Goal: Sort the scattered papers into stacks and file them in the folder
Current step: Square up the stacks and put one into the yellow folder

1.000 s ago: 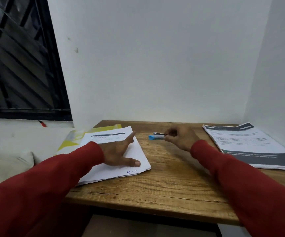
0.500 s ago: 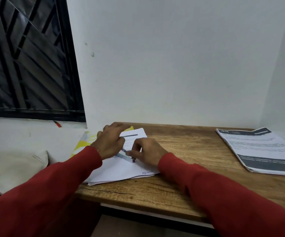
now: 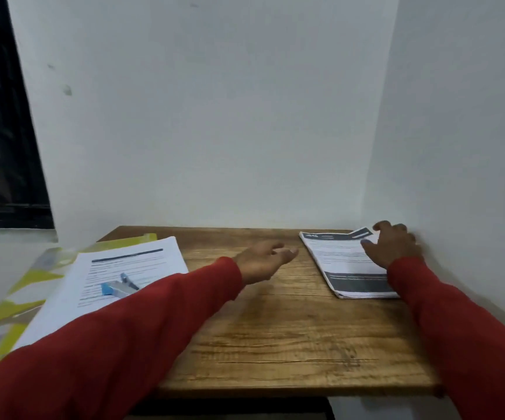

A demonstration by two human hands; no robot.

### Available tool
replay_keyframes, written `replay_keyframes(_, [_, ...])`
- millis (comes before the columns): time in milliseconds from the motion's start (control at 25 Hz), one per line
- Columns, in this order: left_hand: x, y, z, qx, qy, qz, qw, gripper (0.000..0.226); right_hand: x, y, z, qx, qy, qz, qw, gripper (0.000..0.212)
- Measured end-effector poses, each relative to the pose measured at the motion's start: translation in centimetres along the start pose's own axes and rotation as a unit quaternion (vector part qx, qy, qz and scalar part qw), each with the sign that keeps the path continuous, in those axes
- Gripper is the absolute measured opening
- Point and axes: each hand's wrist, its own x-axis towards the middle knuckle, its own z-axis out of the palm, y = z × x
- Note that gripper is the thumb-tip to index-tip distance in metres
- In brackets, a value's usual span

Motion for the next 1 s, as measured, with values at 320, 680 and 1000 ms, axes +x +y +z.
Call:
replay_keyframes(320, [7.9,3.5,6.7,-0.272,-0.052,-0.185,0.943,0.024,1.4,2.1,1.8,-0.092,-0.188,0.041,0.977,0.066])
replay_keyframes(680, [10.1,5.7,9.5,-0.203,-0.008,-0.175,0.963,0.005,-0.4,2.6,1.1,-0.068,-0.199,0.065,0.976,0.073])
replay_keyframes(1000, [9.2,2.3,6.7,-0.161,0.078,-0.053,0.982,0.038,0.0,2.2,1.0,0.175,-0.068,0.075,0.979,0.096])
